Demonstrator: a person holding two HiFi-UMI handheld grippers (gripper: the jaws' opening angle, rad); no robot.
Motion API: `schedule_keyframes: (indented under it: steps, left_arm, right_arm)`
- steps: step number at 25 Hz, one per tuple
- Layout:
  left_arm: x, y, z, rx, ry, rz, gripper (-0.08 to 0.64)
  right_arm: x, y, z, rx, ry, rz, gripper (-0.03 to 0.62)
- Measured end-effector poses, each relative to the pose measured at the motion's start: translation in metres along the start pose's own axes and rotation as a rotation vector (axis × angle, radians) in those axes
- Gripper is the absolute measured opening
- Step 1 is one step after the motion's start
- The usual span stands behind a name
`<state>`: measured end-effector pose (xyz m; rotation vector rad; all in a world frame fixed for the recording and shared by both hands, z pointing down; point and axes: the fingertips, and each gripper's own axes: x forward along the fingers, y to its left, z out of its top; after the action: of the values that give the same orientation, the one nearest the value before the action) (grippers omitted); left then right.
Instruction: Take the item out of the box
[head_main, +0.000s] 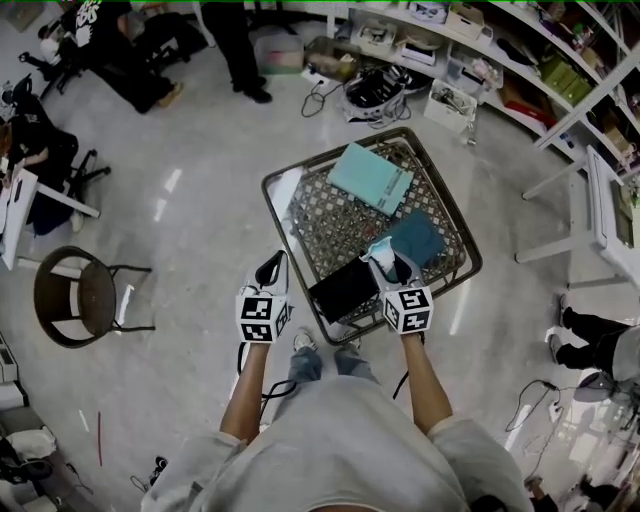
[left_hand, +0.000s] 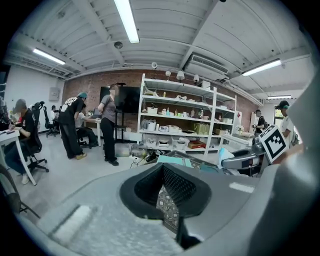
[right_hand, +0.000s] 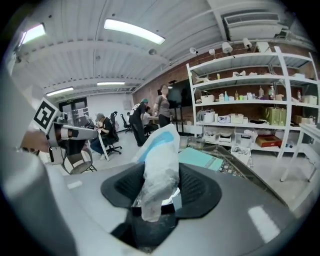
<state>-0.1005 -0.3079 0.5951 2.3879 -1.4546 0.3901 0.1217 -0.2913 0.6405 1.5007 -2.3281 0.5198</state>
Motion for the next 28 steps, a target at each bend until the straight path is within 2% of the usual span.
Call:
schedule_keyframes:
  steps: [9,19,28]
  left_arm:
    - [-0.008,0.008,0.054,0.037,-0.093,0.017,0.003]
    - [-0.014,0.011,0.102,0.077,-0.18,0.032,0.003]
    - [-0.02,0.014,0.119,0.087,-0.203,0.035,0.003]
  right_arm:
    - [-0.019,-0.006,0.075,-0.03,-0.152,-0.036,0.198]
    - [-0.035,-0.013,0.124,-0.058,-0.264,-0.074,0.198]
    - [-0.044,-0.014,0.152,-0.086,-0.314,-0.094,0.198]
